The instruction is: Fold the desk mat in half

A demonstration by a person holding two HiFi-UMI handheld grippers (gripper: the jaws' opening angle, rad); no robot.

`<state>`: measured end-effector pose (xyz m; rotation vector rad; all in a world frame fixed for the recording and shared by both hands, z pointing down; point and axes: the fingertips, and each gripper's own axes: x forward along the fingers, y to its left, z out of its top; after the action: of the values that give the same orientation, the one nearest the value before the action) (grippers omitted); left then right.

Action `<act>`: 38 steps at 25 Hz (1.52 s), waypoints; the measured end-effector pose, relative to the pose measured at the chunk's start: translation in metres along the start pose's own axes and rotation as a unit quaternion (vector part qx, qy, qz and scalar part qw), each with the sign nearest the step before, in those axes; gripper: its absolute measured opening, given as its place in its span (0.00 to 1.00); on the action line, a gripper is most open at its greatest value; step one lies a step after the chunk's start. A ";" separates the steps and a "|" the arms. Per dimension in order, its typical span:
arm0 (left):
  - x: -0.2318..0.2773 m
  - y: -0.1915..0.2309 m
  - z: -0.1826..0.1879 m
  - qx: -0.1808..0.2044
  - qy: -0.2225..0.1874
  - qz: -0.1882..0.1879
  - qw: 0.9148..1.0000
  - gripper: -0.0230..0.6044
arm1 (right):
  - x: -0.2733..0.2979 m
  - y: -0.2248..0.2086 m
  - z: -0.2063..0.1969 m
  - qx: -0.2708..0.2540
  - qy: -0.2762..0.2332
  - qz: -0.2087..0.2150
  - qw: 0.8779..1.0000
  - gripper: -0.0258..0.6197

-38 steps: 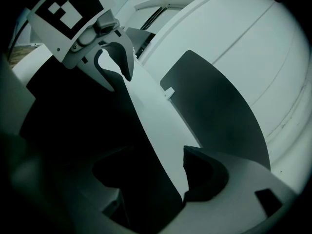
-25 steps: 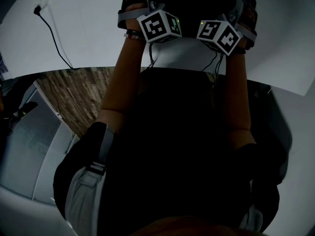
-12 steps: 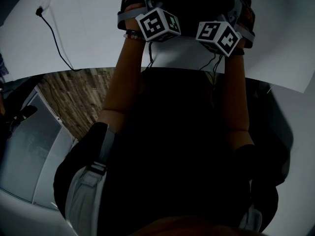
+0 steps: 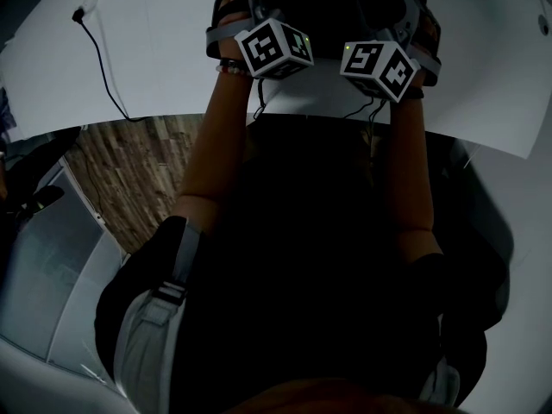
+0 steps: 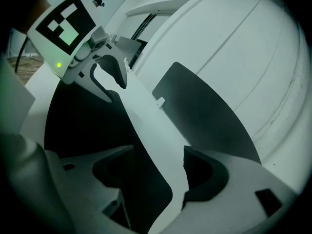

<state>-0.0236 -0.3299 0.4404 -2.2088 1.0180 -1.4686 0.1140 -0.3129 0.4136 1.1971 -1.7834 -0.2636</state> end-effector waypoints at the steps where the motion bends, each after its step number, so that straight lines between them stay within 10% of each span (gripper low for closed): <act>1: -0.004 0.001 0.001 -0.002 -0.001 0.003 1.000 0.33 | -0.004 -0.001 0.001 0.001 -0.002 -0.001 1.000 0.51; 38: -0.215 0.063 0.044 -0.046 -0.136 0.095 0.985 0.33 | -0.193 -0.046 0.099 0.045 -0.142 -0.048 0.988 0.51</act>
<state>-0.0579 -0.2305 0.2376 -2.2257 1.1826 -1.0262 0.0795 -0.2093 0.2205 1.3672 -2.0014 -0.4316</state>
